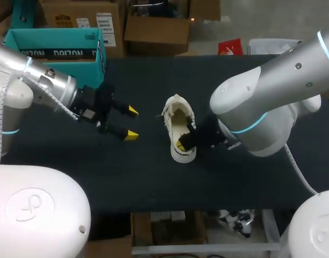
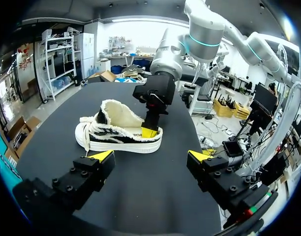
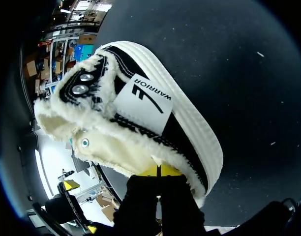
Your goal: Open the shoe tongue, take the insole out of the shoe, put the insole back into the shoe, and pack the shoe into the shoebox
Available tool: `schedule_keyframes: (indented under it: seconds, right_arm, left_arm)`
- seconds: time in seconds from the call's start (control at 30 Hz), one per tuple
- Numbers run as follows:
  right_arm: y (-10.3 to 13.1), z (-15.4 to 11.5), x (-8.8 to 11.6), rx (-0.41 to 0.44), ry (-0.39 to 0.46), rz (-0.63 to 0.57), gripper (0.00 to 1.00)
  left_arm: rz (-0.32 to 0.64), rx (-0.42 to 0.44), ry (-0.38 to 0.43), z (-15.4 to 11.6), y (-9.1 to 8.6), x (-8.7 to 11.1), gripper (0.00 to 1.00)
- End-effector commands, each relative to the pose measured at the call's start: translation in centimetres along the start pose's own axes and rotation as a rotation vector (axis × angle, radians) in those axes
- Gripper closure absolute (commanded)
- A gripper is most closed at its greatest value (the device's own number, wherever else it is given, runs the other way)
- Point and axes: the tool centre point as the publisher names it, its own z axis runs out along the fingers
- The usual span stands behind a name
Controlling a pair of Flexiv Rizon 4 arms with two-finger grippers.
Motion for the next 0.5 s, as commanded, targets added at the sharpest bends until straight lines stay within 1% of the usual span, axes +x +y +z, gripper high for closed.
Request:
schedule_keyframes:
  seconds: [0.03, 0.17, 0.23, 0.27, 0.33, 0.37, 0.43, 0.47, 0.5]
  right_arm:
    - [-1.0, -2.8, 0.6, -0.013, 0.001, -0.015, 1.0]
    - [-1.0, -4.5, 0.8, 0.015, 0.031, -0.055, 1.0]
    - [-0.9, -5.3, 0.9, 0.014, 0.029, -0.071, 1.0]
    - [-0.9, -5.8, 1.0, 0.029, 0.038, -0.088, 1.0]
    - [-0.9, -6.5, 1.1, 0.047, 0.046, -0.112, 1.0]
    - [-0.8, -6.9, 1.2, 0.047, 0.04, -0.124, 1.0]
    - [-0.7, -7.7, 1.4, 0.093, 0.061, -0.179, 0.8]
    - [-0.6, -8.1, 1.6, 0.114, 0.058, -0.203, 0.62]
    - [-0.5, -8.5, 1.7, 0.117, 0.055, -0.222, 0.11]
  left_arm:
    - [-0.013, -0.024, -0.007, -0.3, -0.6, 0.6, 0.0]
    - [-0.054, -0.06, -0.021, 0.2, -0.6, 1.0, 0.0]
    - [-0.074, -0.082, -0.041, 0.3, -0.5, 1.1, 0.0]
    - [-0.082, -0.095, -0.061, 0.3, -0.5, 1.2, 0.0]
    - [-0.08, -0.17, -0.151, 0.3, -0.2, 1.1, 0.0]
    - [-0.08, -0.17, -0.151, 0.3, -0.2, 1.1, 0.0]
    - [-0.08, -0.17, -0.151, 0.3, -0.2, 1.1, 0.0]
    - [-0.08, -0.17, -0.151, 0.3, -0.2, 1.1, 0.0]
    - [-0.08, -0.17, -0.151, 0.3, -0.2, 1.1, 0.0]
